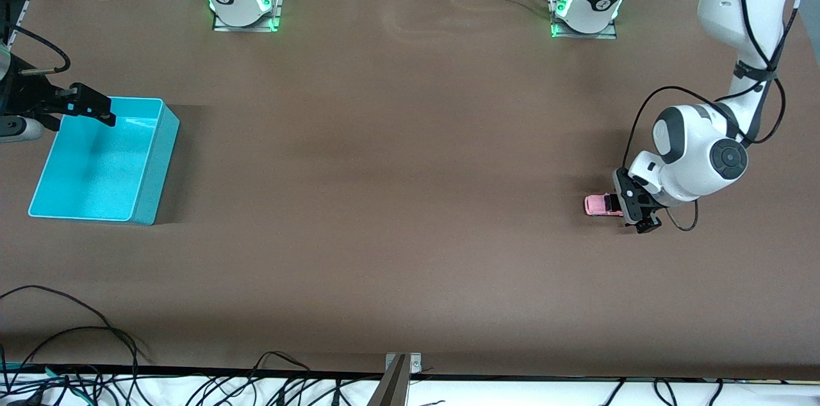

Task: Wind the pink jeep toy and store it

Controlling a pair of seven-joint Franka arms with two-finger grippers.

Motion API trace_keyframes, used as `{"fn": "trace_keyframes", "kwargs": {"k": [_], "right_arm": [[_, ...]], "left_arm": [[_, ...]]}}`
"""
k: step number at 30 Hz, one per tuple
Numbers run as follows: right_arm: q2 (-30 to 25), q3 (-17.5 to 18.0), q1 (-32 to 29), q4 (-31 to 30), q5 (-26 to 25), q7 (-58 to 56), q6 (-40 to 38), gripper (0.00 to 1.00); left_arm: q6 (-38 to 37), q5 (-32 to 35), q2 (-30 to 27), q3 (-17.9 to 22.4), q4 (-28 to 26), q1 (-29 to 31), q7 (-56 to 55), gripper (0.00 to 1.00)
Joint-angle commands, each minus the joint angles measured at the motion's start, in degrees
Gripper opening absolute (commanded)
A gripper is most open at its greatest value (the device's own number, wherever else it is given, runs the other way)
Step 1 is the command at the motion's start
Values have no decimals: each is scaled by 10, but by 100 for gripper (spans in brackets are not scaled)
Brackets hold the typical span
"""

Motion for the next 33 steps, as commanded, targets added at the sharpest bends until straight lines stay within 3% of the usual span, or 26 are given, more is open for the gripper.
{"fn": "trace_keyframes", "kwargs": {"k": [1, 12, 16, 20, 24, 26, 30, 33], "right_arm": [[9, 2, 1, 16, -9, 6, -4, 100], [10, 2, 1, 16, -9, 6, -4, 100], [10, 2, 1, 16, -9, 6, -4, 100], [9, 2, 0, 16, -9, 6, -5, 100], [10, 2, 1, 16, -9, 6, -5, 100], [9, 2, 0, 16, -9, 6, -5, 100], [10, 2, 0, 16, -9, 6, -4, 100], [10, 1, 0, 16, -9, 6, -4, 100]], "left_arm": [[14, -45, 9, -10, 0, 6, 66, 100], [13, -45, 8, -22, 0, 7, 71, 100], [13, -45, 6, -22, 0, 7, 73, 91], [9, -45, 2, -25, 1, 7, 78, 78], [8, -45, 3, -25, 1, 9, 78, 55], [6, -45, 2, -25, 0, 12, 78, 35], [-10, -45, 2, -25, 1, 14, 78, 15], [-13, -45, 3, -25, 1, 14, 78, 10]]}}
